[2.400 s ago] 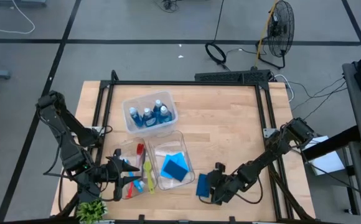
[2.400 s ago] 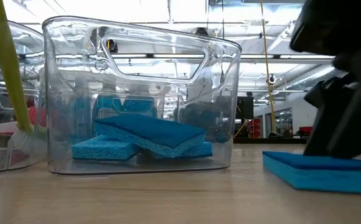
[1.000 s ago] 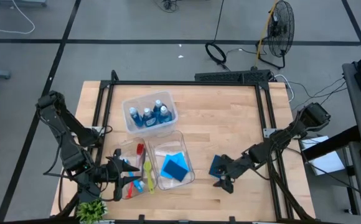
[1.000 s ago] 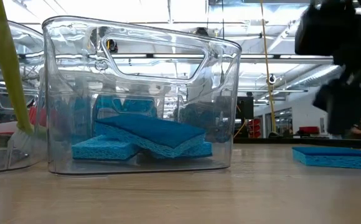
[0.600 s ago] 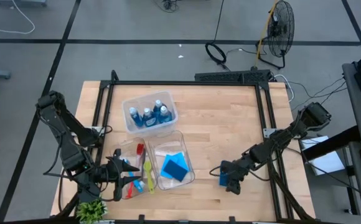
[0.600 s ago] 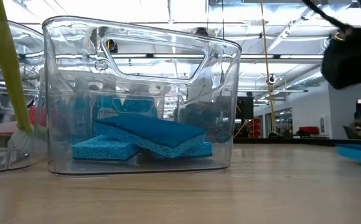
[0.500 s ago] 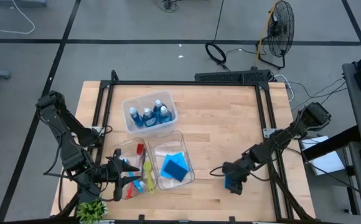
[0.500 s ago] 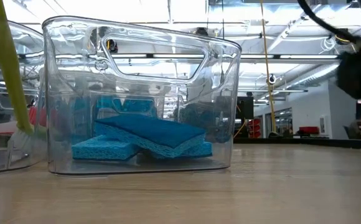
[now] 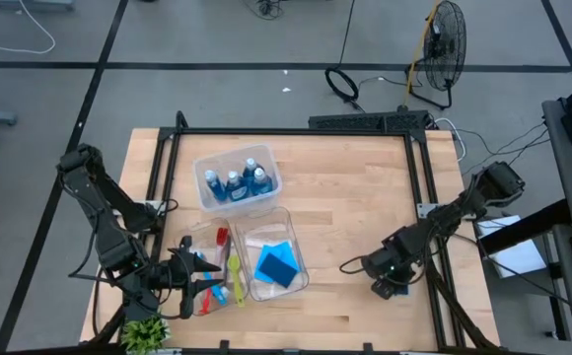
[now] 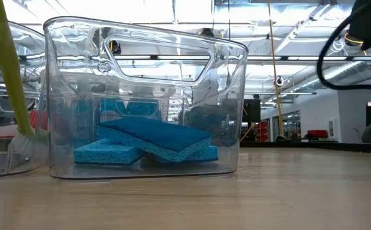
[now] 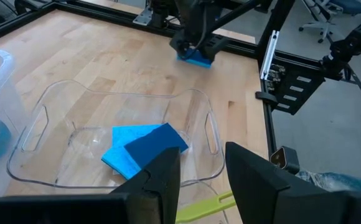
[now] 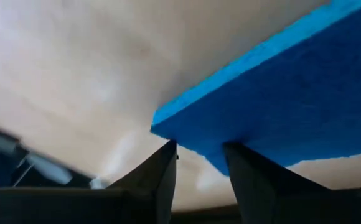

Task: Pick & Place Kitchen Sink Supplies
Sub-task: Put the blue sponge wipe into the right transparent bin

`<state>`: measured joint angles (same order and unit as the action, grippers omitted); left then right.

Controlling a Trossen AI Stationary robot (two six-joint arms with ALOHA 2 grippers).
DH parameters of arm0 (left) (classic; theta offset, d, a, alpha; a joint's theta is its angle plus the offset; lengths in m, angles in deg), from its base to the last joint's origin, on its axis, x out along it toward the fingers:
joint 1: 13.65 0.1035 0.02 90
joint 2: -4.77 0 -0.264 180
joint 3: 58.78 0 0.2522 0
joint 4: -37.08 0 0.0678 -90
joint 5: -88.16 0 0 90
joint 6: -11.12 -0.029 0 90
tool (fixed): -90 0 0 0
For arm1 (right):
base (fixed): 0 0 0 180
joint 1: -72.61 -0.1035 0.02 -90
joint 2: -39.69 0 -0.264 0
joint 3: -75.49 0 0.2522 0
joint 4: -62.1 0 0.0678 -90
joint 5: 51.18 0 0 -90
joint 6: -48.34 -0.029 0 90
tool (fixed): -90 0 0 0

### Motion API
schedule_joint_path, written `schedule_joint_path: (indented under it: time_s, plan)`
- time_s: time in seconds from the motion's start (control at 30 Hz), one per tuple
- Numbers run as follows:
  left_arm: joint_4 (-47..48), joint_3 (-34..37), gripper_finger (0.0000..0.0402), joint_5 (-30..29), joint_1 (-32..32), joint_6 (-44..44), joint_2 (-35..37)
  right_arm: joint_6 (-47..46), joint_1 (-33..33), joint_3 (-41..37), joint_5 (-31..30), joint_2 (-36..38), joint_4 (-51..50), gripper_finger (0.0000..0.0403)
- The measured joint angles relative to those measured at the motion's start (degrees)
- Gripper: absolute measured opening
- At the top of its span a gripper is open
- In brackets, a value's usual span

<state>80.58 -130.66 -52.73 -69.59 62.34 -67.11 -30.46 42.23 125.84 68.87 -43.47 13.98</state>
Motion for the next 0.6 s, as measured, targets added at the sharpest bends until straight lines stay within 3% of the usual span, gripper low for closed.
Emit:
schedule_joint_path:
  time_s: [0.13, 0.43, 0.6]
  plan:
    - [0.0, 0.0, 0.0132, 0.0, 0.0, 0.0, 0.0, 6.9, 2.0, 0.1, -8.7, 0.2, -1.5, 0.0125]
    - [0.0, 0.0, 0.0132, 0.0, 0.0, 0.0, 0.0, 22.4, 3.9, 0.0, -35.9, -0.1, 11.0, 0.0121]
    - [0.0, 0.0, 0.0132, 0.0, 0.0, 0.0, 0.0, 35.3, 3.6, -3.9, -45.6, -0.1, 29.9, 0.0122]
